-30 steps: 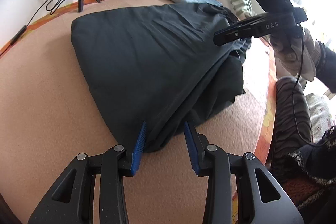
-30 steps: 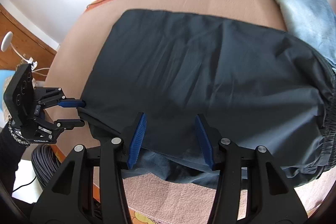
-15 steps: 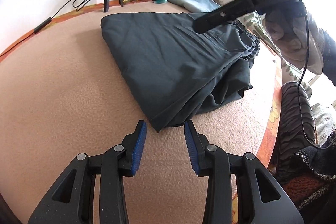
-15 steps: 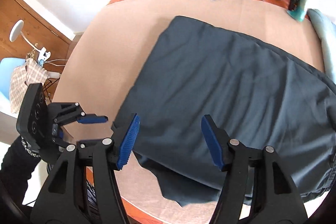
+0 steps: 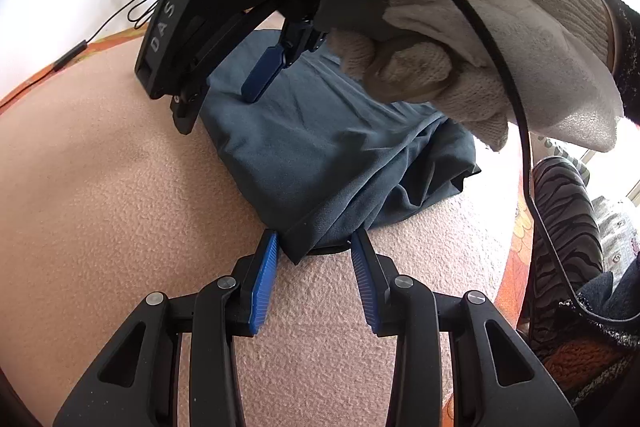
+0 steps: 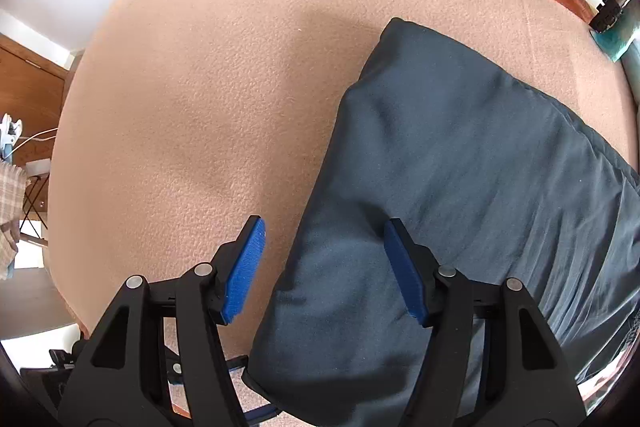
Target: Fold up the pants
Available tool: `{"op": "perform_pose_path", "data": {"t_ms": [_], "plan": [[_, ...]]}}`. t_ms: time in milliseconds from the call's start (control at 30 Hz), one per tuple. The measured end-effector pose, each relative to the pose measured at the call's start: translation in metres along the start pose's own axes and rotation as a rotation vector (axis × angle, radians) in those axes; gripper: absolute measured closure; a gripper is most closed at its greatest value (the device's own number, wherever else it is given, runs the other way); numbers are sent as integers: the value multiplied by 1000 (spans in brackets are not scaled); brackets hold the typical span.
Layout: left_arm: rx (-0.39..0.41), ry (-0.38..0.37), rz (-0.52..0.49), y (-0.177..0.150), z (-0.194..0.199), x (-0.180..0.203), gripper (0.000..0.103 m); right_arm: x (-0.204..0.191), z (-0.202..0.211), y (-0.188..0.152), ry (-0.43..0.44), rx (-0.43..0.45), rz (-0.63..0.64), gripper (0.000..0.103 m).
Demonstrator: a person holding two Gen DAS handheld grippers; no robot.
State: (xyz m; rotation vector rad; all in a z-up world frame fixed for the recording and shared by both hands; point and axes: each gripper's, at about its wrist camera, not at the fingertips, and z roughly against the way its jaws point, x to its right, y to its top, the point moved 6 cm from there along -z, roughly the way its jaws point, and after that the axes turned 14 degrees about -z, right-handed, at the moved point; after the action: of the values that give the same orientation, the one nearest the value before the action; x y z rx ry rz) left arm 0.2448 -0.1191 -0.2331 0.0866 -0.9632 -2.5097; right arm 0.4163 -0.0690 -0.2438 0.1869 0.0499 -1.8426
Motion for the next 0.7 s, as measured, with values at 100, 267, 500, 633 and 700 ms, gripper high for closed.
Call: {"op": "perform_pose_path", "data": {"t_ms": [100, 267, 500, 633, 700], "plan": [[10, -2, -6, 0, 3, 1, 67, -2, -8, 0, -55, 4, 18, 38], [23, 3, -16, 1, 13, -6, 67, -2, -8, -1, -90, 44, 65, 67], [4, -30, -38, 11, -5, -14, 67, 23, 6, -5, 32, 21, 40, 98], [32, -30, -58, 25, -10, -7, 86, 39, 16, -7, 49, 38, 29, 99], [40, 4, -104, 26, -4, 5, 93, 50, 22, -10, 51, 42, 28, 99]]}}
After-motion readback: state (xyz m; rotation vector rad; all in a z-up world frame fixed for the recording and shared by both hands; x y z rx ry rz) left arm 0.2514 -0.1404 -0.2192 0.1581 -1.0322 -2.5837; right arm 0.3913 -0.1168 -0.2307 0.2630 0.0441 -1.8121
